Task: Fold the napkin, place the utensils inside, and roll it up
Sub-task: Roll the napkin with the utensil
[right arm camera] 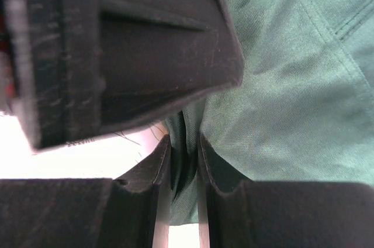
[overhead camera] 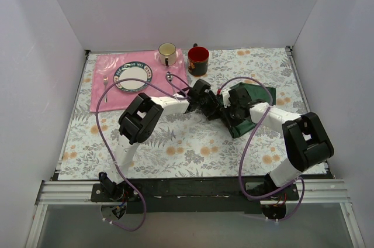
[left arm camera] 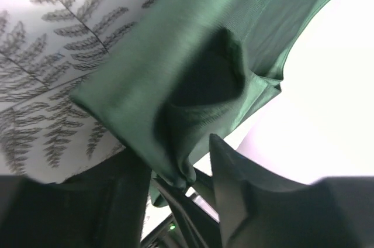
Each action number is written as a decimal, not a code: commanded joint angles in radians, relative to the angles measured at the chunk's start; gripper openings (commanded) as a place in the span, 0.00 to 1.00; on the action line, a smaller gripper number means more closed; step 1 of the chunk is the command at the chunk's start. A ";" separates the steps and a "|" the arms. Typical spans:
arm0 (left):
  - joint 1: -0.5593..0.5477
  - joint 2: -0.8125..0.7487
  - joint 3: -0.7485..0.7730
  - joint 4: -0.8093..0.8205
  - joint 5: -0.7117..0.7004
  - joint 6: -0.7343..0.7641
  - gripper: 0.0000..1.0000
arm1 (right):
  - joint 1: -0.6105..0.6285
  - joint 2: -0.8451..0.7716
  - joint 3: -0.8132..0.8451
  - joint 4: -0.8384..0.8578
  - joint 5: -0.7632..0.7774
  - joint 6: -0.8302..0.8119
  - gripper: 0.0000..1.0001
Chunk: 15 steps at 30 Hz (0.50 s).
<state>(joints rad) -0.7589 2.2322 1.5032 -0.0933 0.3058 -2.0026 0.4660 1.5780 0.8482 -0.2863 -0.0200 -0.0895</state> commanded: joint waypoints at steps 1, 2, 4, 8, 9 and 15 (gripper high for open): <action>0.035 -0.048 -0.034 -0.171 -0.017 0.123 0.48 | -0.018 0.074 -0.014 0.024 -0.211 0.028 0.01; 0.038 -0.055 -0.043 -0.168 -0.011 0.139 0.51 | -0.027 0.076 -0.012 0.026 -0.234 0.027 0.01; 0.043 -0.086 -0.069 -0.184 -0.008 0.168 0.56 | -0.038 0.077 -0.014 0.029 -0.254 0.033 0.01; 0.055 -0.141 -0.133 -0.194 -0.011 0.171 0.63 | -0.087 0.074 -0.012 0.029 -0.307 0.036 0.01; 0.055 -0.146 -0.138 -0.200 -0.007 0.174 0.64 | -0.095 0.074 -0.014 0.027 -0.317 0.036 0.01; 0.058 -0.138 -0.112 -0.252 -0.024 0.143 0.79 | -0.112 0.073 -0.009 0.036 -0.356 0.045 0.01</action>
<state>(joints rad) -0.7048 2.0998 1.4052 -0.2188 0.3298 -1.8748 0.3527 1.6234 0.8566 -0.2150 -0.3107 -0.0589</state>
